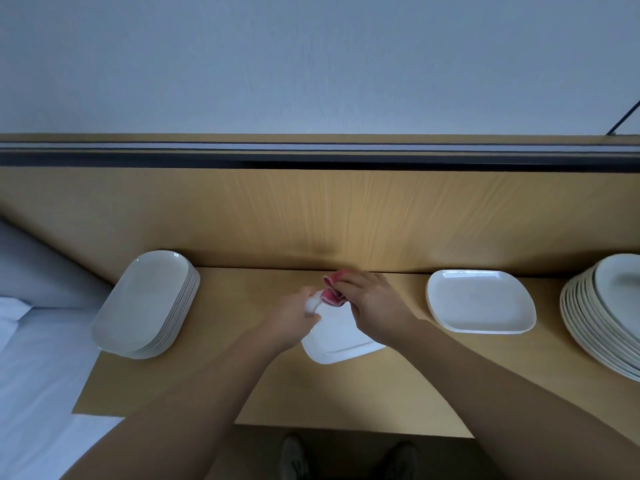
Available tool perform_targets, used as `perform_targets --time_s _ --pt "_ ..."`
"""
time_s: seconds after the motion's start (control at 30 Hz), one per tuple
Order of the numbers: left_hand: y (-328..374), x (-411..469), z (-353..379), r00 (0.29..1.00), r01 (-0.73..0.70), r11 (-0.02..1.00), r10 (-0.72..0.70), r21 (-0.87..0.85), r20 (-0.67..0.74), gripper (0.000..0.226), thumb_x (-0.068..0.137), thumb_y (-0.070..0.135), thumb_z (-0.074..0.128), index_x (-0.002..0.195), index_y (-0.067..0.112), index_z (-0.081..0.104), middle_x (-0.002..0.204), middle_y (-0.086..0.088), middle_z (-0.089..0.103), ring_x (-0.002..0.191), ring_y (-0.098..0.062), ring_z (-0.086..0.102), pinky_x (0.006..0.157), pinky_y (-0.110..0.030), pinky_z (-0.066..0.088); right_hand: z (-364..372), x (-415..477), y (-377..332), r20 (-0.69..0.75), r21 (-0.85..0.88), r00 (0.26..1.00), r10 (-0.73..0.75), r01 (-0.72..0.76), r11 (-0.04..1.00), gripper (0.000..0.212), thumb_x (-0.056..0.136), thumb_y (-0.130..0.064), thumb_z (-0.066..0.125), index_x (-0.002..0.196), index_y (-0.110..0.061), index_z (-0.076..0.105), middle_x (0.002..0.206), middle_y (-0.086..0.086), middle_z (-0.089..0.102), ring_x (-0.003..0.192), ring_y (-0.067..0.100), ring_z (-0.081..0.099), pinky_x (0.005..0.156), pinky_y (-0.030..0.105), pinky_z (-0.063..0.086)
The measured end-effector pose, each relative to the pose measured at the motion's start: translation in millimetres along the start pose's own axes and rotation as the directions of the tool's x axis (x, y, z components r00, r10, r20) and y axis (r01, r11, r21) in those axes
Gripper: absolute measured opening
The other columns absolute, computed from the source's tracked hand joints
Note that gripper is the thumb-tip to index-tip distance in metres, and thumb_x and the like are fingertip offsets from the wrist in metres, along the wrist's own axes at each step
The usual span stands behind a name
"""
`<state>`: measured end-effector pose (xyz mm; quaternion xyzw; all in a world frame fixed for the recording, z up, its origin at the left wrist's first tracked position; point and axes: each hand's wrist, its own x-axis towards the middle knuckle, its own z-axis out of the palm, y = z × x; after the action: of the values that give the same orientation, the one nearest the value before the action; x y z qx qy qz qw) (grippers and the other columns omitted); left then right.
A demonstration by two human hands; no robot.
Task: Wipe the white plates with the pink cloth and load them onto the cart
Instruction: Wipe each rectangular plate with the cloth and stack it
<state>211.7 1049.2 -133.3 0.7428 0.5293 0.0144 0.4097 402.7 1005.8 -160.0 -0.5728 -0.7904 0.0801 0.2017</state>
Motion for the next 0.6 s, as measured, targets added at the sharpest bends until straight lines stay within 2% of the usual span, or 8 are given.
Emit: perform_targets --time_s 0.03,0.1,0.17,0.27,0.37,0.43,0.5,0.6 --pt "0 1 0 1.000 -0.003 1.000 0.003 -0.001 0.004 0.045 0.090 0.019 0.058 0.133 0.017 0.047 0.114 0.001 0.060 0.100 -0.020 0.059 0.086 -0.039 0.051 7 2 1 0.072 -0.010 0.997 0.010 -0.010 1.000 0.055 0.081 0.004 0.057 0.130 -0.021 0.059 0.130 -0.006 0.059 0.121 0.020 0.052 0.091 0.042 0.047" --pt "1 3 2 1.000 -0.018 1.000 0.018 0.015 0.011 0.040 0.090 0.017 0.057 0.129 0.014 0.051 0.114 -0.004 0.060 0.102 -0.022 0.057 0.089 -0.040 0.049 20 1 4 0.274 -0.064 0.959 0.064 -0.048 0.997 0.065 0.091 -0.008 0.049 0.150 -0.030 0.032 0.148 -0.005 0.042 0.137 0.025 0.036 0.104 0.048 0.036" --pt "2 2 2 0.999 -0.034 0.998 0.033 0.047 0.016 0.033 0.091 0.014 0.055 0.124 0.010 0.054 0.115 -0.008 0.059 0.104 -0.024 0.056 0.089 -0.037 0.047 30 -3 8 0.401 -0.065 0.907 0.126 -0.108 0.992 0.063 0.098 -0.026 0.037 0.153 -0.037 0.007 0.159 -0.006 0.023 0.146 0.027 0.018 0.113 0.050 0.025" --pt "0 3 4 0.998 -0.061 0.996 0.060 0.064 0.015 0.033 0.093 0.012 0.053 0.126 0.008 0.052 0.118 -0.011 0.057 0.107 -0.025 0.054 0.089 -0.034 0.044 36 -3 8 0.416 -0.059 0.901 0.127 -0.113 0.992 0.063 0.092 -0.052 0.010 0.153 -0.038 0.003 0.161 -0.005 0.016 0.147 0.027 0.014 0.114 0.049 0.024" --pt "-1 6 5 0.997 -0.072 0.995 0.071 0.067 0.007 0.033 0.092 0.012 0.055 0.126 0.009 0.053 0.118 -0.012 0.058 0.106 -0.026 0.054 0.087 -0.033 0.043 37 4 2 0.425 -0.104 0.893 0.148 -0.114 0.988 0.071 0.088 -0.057 -0.002 0.154 -0.033 0.011 0.160 -0.006 0.017 0.144 0.030 0.018 0.114 0.049 0.022" --pt "-2 8 5 0.998 -0.068 0.997 0.068 0.047 0.003 0.037 0.091 0.012 0.057 0.127 0.009 0.052 0.118 -0.009 0.058 0.106 -0.025 0.055 0.088 -0.034 0.044 36 9 -4 0.386 -0.110 0.912 0.140 -0.106 0.988 0.065 0.094 -0.053 0.006 0.153 -0.029 0.021 0.158 -0.005 0.026 0.141 0.032 0.024 0.111 0.049 0.021" --pt "-6 9 7 0.999 -0.030 1.000 0.030 0.005 -0.024 0.040 0.088 0.014 0.061 0.128 0.011 0.053 0.117 -0.006 0.060 0.104 -0.023 0.057 0.088 -0.034 0.047 36 11 -6 0.325 -0.097 0.938 0.121 -0.095 0.991 0.051 0.102 -0.041 0.029 0.151 -0.026 0.029 0.153 -0.005 0.036 0.136 0.032 0.032 0.107 0.046 0.025" --pt "-13 12 12 0.998 0.021 0.999 -0.023 -0.044 -0.062 0.039 0.085 0.016 0.063 0.124 0.014 0.056 0.109 -0.003 0.063 0.097 -0.019 0.059 0.082 -0.032 0.049 41 8 1 0.354 -0.126 0.929 0.108 -0.067 0.990 0.054 0.099 -0.031 0.047 0.150 -0.027 0.029 0.150 -0.007 0.040 0.133 0.029 0.037 0.106 0.046 0.029"
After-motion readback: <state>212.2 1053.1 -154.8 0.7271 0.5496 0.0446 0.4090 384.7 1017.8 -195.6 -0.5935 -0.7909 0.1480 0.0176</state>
